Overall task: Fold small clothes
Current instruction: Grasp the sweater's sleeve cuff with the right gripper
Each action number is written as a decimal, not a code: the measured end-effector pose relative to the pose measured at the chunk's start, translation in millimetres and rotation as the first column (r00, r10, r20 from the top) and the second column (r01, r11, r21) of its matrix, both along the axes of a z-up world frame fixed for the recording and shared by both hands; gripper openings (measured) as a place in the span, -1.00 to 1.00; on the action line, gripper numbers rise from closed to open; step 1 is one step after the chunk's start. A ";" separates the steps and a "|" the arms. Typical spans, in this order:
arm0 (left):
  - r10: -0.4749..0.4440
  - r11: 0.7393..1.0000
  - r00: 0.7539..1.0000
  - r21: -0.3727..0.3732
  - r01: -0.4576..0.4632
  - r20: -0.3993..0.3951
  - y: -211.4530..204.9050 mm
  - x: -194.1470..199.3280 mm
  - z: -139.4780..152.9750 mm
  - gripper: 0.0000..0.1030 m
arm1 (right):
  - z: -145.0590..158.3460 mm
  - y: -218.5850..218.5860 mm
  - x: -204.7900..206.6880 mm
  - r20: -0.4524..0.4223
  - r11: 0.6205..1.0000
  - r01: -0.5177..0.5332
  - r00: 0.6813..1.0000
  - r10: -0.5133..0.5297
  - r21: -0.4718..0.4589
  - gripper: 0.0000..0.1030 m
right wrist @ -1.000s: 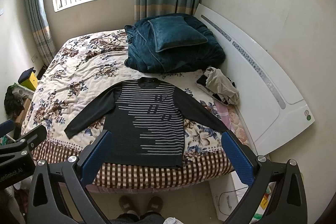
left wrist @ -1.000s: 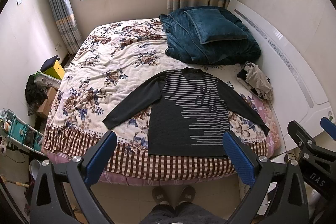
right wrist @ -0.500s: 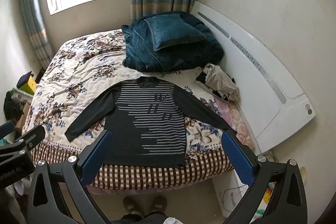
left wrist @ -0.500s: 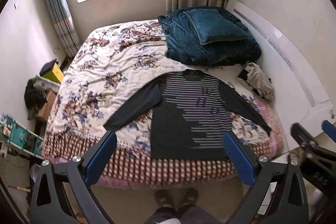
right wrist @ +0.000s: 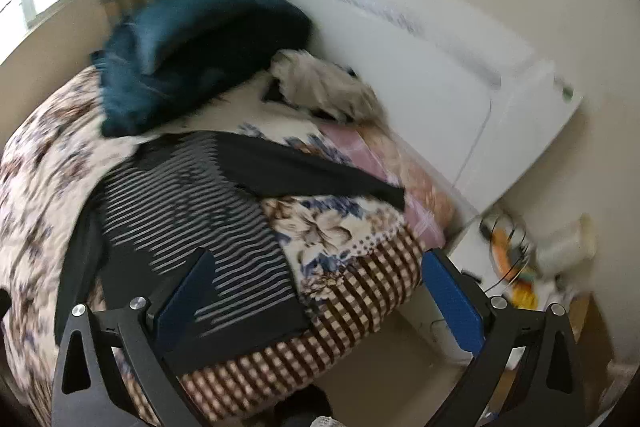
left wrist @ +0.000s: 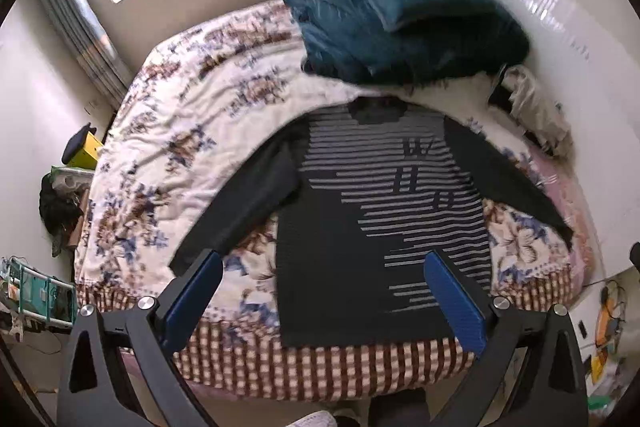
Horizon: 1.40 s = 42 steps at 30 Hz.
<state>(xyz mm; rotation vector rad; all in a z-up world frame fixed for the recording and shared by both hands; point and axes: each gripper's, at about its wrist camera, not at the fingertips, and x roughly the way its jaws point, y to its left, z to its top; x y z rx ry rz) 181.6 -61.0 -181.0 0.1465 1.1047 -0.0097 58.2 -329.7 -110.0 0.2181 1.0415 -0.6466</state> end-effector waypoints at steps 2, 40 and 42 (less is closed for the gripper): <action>-0.001 1.000 1.000 0.014 0.002 -0.026 -15.7 21.0 -29.8 1.00 | -41.4 -39.2 14.6 -0.035 0.997 0.068 0.997 -0.068 0.025 1.00; -0.193 0.964 0.949 0.131 0.230 -0.250 -238.4 210.8 -335.9 1.00 | -410.8 -450.6 115.9 -0.115 0.871 0.477 0.878 -0.465 0.119 -0.89; -0.190 0.963 0.950 0.140 0.229 -0.248 -239.0 210.6 -338.9 1.00 | -416.3 -465.0 109.5 -0.135 0.835 0.512 0.859 -0.494 0.203 -0.69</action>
